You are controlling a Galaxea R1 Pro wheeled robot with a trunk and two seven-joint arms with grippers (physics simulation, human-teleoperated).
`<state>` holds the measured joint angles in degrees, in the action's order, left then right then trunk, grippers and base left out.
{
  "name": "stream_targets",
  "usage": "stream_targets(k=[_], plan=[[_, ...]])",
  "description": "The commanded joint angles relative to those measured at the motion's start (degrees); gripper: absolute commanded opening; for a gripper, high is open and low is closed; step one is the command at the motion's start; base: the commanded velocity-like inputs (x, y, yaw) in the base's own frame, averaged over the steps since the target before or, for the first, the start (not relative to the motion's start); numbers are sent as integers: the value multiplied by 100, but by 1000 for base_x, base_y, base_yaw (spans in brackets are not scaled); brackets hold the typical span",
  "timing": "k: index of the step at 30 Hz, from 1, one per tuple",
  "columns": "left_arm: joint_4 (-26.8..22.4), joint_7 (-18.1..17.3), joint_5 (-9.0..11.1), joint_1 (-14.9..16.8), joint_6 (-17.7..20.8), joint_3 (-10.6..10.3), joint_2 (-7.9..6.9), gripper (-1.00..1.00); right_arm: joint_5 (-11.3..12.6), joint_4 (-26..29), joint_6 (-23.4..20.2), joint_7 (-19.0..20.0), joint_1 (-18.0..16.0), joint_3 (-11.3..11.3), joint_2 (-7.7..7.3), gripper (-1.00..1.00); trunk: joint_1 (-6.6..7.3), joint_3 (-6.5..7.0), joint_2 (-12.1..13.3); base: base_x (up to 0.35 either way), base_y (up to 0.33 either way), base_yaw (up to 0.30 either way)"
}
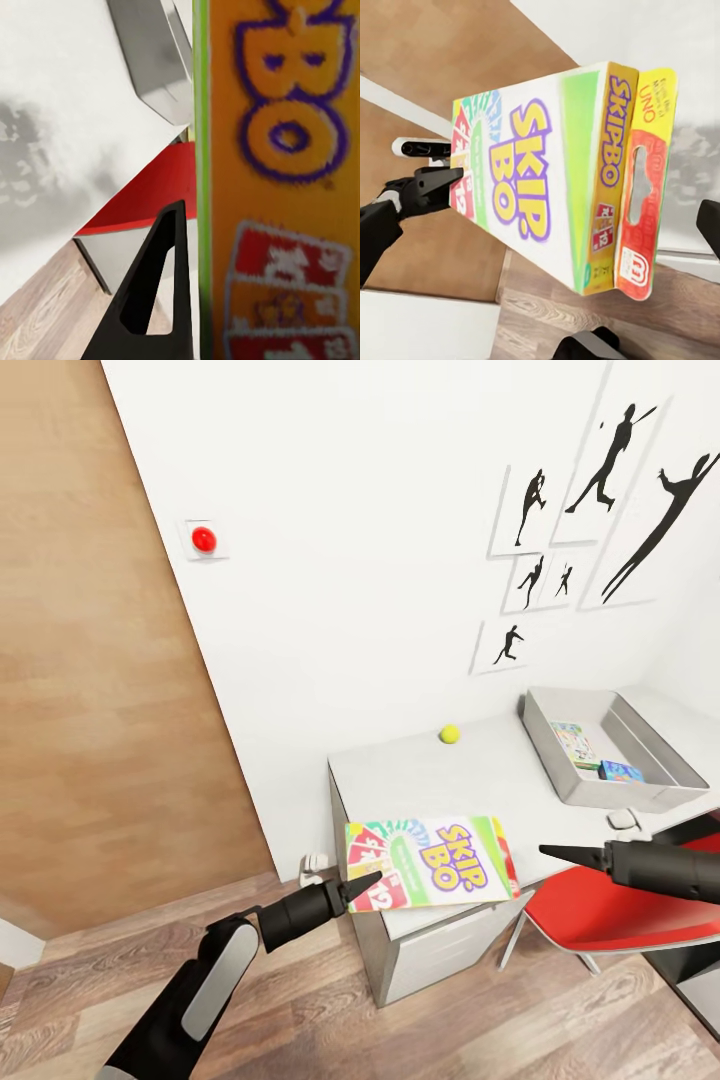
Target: Put all the toys in the child's room - the three board games (two on the bed and one on the table), the two jigsaw puzzles on the table, and the tennis ball on the table - inside the toy box on the table in the child's room.
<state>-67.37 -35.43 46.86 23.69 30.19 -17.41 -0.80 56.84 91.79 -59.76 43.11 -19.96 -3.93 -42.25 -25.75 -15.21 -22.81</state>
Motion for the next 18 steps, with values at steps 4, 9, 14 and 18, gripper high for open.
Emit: stream_targets(k=[4,9,14,18], plan=[[1,-14,51,16,44,-12,-6,-100,-24,-2,-24,222,-7,-9,-2,100,-3,-11,-11,0,0,0],[3,-37,47,20,47,-19,-7,-100,-21,-3,-24,344,-8,-24,-12,100,-3,-11,-11,0,0,0],[4,-91,50,22,48,-23,-10,-100,-21,-5,-24,397,-11,-41,-37,100,-3,-11,-11,0,0,0],[4,-162,46,22,48,-24,-13,-100,-23,-9,-24,416,-12,-48,-47,100,-3,-11,-11,0,0,0]])
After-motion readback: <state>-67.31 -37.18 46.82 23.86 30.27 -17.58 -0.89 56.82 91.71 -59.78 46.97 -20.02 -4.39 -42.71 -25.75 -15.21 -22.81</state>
